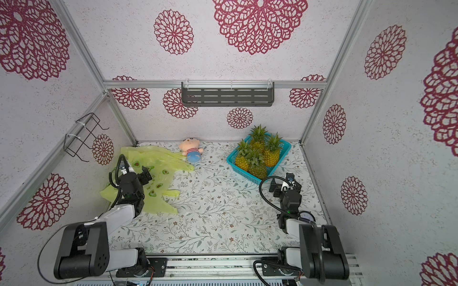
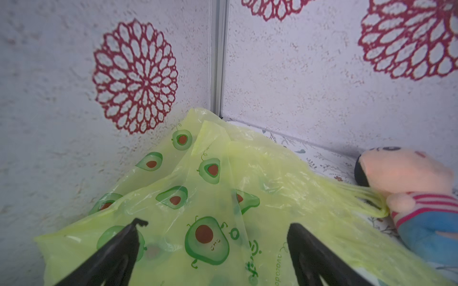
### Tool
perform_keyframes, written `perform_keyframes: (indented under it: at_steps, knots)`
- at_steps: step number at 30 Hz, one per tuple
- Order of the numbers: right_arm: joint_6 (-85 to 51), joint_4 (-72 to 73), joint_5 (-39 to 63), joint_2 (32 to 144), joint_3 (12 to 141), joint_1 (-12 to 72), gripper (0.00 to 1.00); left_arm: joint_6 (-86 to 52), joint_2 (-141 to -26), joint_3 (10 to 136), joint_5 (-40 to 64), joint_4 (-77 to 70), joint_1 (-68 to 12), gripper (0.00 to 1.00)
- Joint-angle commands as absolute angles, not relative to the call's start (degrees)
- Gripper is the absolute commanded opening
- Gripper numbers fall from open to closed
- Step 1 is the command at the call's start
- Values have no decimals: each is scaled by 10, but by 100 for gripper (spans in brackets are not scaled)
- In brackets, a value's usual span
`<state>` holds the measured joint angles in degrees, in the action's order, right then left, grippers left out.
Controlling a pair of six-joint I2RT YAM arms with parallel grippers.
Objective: Place the pineapple into a plastic bag & tie a knot
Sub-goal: Pick up the plastic bag.
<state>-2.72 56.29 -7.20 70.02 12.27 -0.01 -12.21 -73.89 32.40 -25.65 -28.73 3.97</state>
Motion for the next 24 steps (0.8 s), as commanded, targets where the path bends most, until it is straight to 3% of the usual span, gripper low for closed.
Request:
perform_keyframes:
  at_steps: [1,5,10,12,17,24]
  knots:
    - [-77,441,-98,624,149,0,99,-188,-688,402,-270,-74,33,97]
    - [-136,286,-107,538,180,3,99,-231,-681,511,-206,113,18,97]
    - [-207,135,-91,469,229,6,99,-191,-730,598,-70,238,-25,97]
    - [-217,99,-62,461,251,8,99,-182,-765,618,-69,275,-52,97]
    - [-223,39,-8,498,312,37,99,-147,-869,653,-74,322,-109,97]
    - [-201,-24,-31,623,410,153,99,-132,-988,735,-51,340,-124,97]
